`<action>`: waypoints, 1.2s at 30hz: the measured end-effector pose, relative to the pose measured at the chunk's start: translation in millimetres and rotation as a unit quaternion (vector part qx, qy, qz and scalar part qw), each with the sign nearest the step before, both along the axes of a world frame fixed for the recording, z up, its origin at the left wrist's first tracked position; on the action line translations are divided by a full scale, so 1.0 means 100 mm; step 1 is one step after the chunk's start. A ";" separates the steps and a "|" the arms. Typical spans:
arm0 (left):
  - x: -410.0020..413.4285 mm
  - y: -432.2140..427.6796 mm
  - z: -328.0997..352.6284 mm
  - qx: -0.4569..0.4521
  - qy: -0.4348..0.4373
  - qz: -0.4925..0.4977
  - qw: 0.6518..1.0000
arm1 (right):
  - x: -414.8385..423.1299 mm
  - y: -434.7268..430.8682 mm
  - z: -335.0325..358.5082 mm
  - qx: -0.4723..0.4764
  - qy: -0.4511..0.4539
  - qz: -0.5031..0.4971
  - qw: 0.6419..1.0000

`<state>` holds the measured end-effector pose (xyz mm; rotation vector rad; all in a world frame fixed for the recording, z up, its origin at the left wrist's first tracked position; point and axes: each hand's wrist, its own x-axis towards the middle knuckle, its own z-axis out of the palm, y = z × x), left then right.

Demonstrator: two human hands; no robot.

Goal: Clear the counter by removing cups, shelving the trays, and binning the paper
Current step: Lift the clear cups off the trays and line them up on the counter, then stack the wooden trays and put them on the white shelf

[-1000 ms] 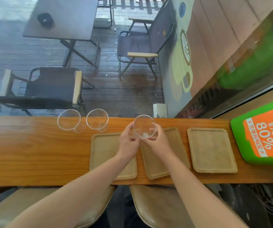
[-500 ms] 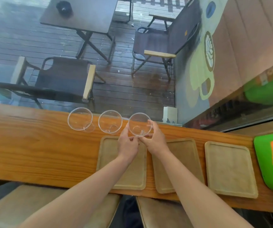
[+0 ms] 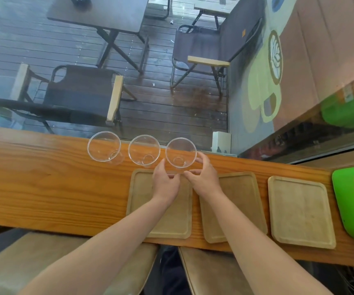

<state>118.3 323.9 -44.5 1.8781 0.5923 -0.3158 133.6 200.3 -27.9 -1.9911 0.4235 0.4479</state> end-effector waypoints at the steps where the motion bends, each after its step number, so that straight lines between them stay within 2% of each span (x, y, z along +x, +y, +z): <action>1: -0.04 0.01 0.01 0.020 0.016 -0.003 1.000 | -0.03 -0.02 0.03 -0.008 0.003 -0.005 1.000; 5: -0.27 0.05 0.04 0.056 0.052 -0.027 0.997 | -0.25 -0.06 0.10 -0.049 0.026 -0.025 0.998; 10: -0.58 0.14 0.05 0.124 0.062 -0.070 0.988 | -0.67 -0.05 0.09 -0.062 0.076 0.004 0.995; 12: -0.66 0.23 0.07 0.173 0.046 -0.069 0.982 | -0.82 -0.02 0.06 -0.079 0.094 0.012 0.992; 14: -0.70 0.38 0.08 0.258 0.040 -0.059 0.963 | -0.95 0.03 0.03 -0.100 0.115 0.032 0.988; 16: -0.73 0.53 0.06 0.307 0.094 -0.043 0.946 | -1.05 0.10 -0.02 -0.090 0.144 0.047 0.984; 18: -0.76 0.66 0.03 0.277 0.194 -0.019 0.941 | -1.12 0.21 -0.06 -0.065 0.176 0.048 0.981; 20: -0.79 0.73 -0.02 0.235 0.251 -0.016 0.939 | -1.14 0.30 -0.09 -0.035 0.206 0.019 0.978; 24: -0.88 0.81 -0.10 0.198 0.258 -0.020 0.945 | -1.06 0.29 -0.14 0.042 0.255 -0.105 0.960; 27: -0.93 0.95 -0.13 0.136 0.275 0.013 0.952 | -1.05 0.24 -0.12 0.051 0.256 -0.124 0.957; 30: -1.00 0.97 -0.05 0.075 0.266 0.025 0.961 | -1.09 0.20 0.02 0.026 0.240 -0.125 0.962; 36: -1.08 0.61 0.25 0.001 0.208 -0.037 0.977 | -1.24 -0.19 0.44 -0.070 0.213 -0.137 0.965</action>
